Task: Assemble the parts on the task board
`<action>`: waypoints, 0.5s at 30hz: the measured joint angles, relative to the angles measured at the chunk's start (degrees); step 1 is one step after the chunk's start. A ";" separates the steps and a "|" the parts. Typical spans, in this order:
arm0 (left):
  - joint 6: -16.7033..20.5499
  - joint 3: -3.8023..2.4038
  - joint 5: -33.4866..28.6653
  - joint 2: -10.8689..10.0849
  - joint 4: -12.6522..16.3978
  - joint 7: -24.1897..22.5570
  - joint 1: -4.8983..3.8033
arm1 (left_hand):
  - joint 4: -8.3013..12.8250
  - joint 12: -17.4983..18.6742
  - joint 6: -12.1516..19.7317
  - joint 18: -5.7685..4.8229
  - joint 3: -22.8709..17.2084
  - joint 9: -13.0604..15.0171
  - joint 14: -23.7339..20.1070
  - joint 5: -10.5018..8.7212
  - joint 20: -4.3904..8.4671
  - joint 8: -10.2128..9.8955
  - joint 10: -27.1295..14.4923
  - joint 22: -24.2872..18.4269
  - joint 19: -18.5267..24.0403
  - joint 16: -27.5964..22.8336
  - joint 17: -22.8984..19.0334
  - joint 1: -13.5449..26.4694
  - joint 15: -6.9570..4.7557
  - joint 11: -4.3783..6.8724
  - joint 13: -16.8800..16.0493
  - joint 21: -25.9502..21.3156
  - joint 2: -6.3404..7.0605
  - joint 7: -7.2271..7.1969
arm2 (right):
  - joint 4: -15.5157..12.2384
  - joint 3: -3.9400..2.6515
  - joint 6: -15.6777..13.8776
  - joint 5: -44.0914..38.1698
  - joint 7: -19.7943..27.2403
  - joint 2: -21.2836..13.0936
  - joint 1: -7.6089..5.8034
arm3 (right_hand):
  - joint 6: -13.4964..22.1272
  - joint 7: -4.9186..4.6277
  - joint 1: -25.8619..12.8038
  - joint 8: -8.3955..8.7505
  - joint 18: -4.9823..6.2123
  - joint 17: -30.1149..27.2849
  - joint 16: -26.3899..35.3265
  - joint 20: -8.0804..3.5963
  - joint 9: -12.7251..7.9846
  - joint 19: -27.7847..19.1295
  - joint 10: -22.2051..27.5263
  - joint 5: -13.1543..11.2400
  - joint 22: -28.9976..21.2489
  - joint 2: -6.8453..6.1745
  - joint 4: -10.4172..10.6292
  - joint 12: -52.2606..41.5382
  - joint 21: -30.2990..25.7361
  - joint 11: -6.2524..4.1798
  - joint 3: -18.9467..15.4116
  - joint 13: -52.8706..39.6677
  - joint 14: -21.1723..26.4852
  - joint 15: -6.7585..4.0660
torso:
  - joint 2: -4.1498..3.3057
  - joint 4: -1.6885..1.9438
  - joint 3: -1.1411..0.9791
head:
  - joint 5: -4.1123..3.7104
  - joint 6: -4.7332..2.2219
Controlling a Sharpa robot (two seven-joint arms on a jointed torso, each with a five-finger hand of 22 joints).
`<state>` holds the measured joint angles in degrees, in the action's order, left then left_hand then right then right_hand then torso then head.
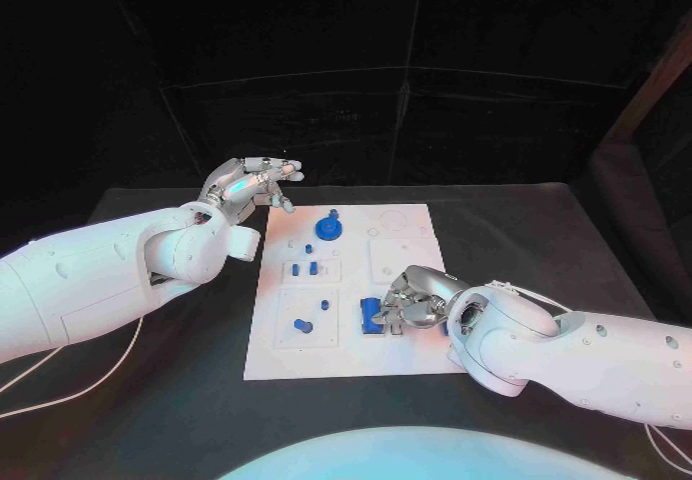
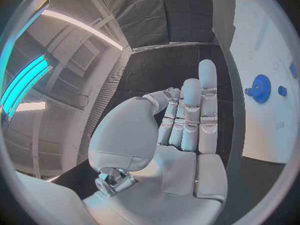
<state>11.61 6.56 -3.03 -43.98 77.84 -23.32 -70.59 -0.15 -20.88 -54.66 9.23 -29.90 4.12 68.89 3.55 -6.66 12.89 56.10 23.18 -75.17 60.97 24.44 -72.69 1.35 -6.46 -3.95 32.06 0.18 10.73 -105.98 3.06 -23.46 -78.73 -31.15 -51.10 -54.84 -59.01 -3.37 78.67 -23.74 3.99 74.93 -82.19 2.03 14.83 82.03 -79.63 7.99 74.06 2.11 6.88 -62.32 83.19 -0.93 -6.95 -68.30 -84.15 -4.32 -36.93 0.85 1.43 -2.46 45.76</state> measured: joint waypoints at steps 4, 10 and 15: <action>0.00 0.01 0.00 -0.01 0.00 0.01 0.00 | 0.00 0.00 0.00 0.00 0.00 0.00 0.00 0.00 0.00 0.00 0.00 0.00 0.00 0.00 0.00 0.00 0.00 0.00 0.00 0.00 0.00 0.00 | -0.08 -0.07 0.42 -0.50 -0.28 -0.04 -0.02 | 0.00 0.00 -0.68 0.00 0.00 0.00 0.00 0.00 0.00 0.00 0.00 0.00 0.10 -0.36 -0.17 0.00 0.00 0.00 -0.21 0.00 0.00 0.00 | 0.01 -0.04 -0.02 | 0.01 0.05; -0.01 0.01 0.00 -0.03 -0.03 0.02 0.00 | 0.00 0.01 0.00 0.00 0.00 0.00 0.00 0.00 0.00 0.00 0.00 0.00 0.00 0.00 0.00 0.00 0.00 0.00 0.00 0.00 0.00 0.00 | -0.13 -0.07 0.62 -0.90 -0.31 -0.11 -0.05 | 0.00 0.00 -1.29 0.00 0.00 -0.01 0.00 0.00 0.00 0.00 0.00 0.01 0.10 -0.97 -0.45 0.00 0.00 0.00 -0.50 -0.07 0.00 0.00 | 0.00 -0.07 -0.03 | -0.04 0.12; -0.01 0.02 0.00 -0.05 -0.05 0.02 0.00 | 0.00 0.02 0.00 0.00 0.00 0.00 0.00 0.00 0.00 0.00 0.00 0.00 0.00 0.00 0.01 0.00 0.00 0.00 0.00 0.00 0.00 0.00 | -0.20 -0.03 0.50 -0.95 -0.08 -0.36 -0.01 | 0.00 0.00 -1.42 0.23 0.00 -0.01 0.00 0.00 0.00 0.00 0.00 0.00 0.09 -1.10 -0.27 0.00 0.00 0.00 -0.68 -0.07 0.00 0.00 | -0.01 -0.07 -0.03 | -0.11 0.12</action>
<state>11.60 6.58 -3.03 -44.03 77.78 -23.30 -70.59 -0.15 -20.87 -54.66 9.23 -29.90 4.12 68.89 3.55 -6.66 12.89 56.10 23.19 -75.17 60.97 24.45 -72.69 1.35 -6.46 -3.95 32.06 0.18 10.72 -106.18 3.03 -22.96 -79.68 -31.24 -51.46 -54.85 -59.01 -3.37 77.25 -23.52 4.00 74.92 -82.19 2.04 14.84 82.02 -79.63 7.99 74.15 1.00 6.61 -62.32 83.19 -0.93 -7.63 -68.37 -84.15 -4.31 -36.94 0.77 1.40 -2.57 45.87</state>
